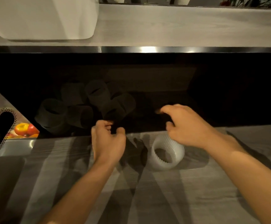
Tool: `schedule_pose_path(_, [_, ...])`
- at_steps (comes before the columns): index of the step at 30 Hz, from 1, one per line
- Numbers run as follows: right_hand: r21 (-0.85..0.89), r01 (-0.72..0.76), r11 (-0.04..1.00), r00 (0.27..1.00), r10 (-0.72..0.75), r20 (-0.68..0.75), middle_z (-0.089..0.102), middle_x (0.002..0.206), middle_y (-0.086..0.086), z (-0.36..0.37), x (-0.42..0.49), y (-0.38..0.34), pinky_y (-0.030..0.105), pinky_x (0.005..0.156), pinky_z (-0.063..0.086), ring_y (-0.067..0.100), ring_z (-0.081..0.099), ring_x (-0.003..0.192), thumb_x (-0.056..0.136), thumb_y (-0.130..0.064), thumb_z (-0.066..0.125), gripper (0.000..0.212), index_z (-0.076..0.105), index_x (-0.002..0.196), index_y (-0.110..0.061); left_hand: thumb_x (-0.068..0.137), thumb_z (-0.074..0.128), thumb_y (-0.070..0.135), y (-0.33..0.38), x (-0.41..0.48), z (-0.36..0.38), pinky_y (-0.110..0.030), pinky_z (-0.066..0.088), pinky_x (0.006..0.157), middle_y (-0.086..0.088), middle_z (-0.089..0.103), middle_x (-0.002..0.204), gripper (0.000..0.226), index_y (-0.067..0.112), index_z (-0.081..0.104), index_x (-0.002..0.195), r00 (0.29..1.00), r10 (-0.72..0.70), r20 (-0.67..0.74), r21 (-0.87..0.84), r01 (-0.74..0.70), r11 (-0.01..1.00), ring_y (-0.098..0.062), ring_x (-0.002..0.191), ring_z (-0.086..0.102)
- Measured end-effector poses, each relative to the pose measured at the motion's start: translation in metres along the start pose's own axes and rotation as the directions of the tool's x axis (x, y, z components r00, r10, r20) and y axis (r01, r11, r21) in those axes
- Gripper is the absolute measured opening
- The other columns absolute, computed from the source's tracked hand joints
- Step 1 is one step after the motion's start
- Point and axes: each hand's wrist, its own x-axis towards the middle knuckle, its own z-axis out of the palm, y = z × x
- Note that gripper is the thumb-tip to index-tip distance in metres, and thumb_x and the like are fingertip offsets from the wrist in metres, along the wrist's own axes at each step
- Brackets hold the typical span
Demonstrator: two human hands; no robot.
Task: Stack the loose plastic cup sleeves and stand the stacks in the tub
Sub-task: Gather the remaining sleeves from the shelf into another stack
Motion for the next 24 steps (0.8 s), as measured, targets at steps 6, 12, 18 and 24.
schedule_pose_path(6, [-0.114,0.017,0.993,0.958,0.016,0.286,0.059,0.127,0.013,0.024,0.076,-0.044,0.036,0.094,0.045,0.034,0.053,0.123,0.098,-0.015,0.052,0.022,0.059,0.119,-0.013,0.085,0.07,0.034,0.006,0.03,-0.009,-0.046,0.055,0.089,-0.01,0.056,0.114,0.039,0.007,0.056,0.108,0.994,-0.078,-0.07,0.152,0.088,0.984,-0.028,0.097,0.06])
schedule_pose_path(12, [-0.053,0.198,0.979,0.974,-0.191,0.119,0.011,0.168,0.006,0.052,0.132,-0.041,0.049,0.124,0.017,0.031,0.009,0.154,0.098,-0.033,0.059,0.077,0.013,0.161,-0.029,0.083,0.078,0.044,0.018,0.052,0.004,-0.034,0.048,0.097,-0.013,0.056,0.139,0.085,0.003,0.041,0.148,0.929,-0.37,0.015,-0.118,0.369,0.922,-0.032,0.122,0.057])
schedule_pose_path(18, [-0.091,0.133,0.987,0.99,-0.127,0.066,0.001,0.168,0.003,0.071,0.137,-0.021,0.057,0.121,0.022,0.039,0.006,0.153,0.088,-0.027,0.07,0.089,0.016,0.159,-0.034,0.082,0.073,0.061,0.018,0.066,0.013,-0.045,0.039,0.116,-0.011,0.042,0.156,0.092,0.018,0.036,0.155,0.97,-0.244,0.013,0.03,0.244,0.969,-0.035,0.14,0.043])
schedule_pose_path(24, [-0.039,0.149,0.988,0.986,-0.145,0.086,0.023,0.162,0.01,0.052,0.115,-0.013,0.041,0.12,0.027,0.033,0.022,0.15,0.087,-0.014,0.072,0.083,0.026,0.156,-0.018,0.086,0.072,0.048,0.018,0.052,0.007,-0.038,0.049,0.099,-0.002,0.059,0.117,0.057,0.022,0.059,0.134,0.979,-0.19,0.069,0.039,0.187,0.982,-0.031,0.118,0.058])
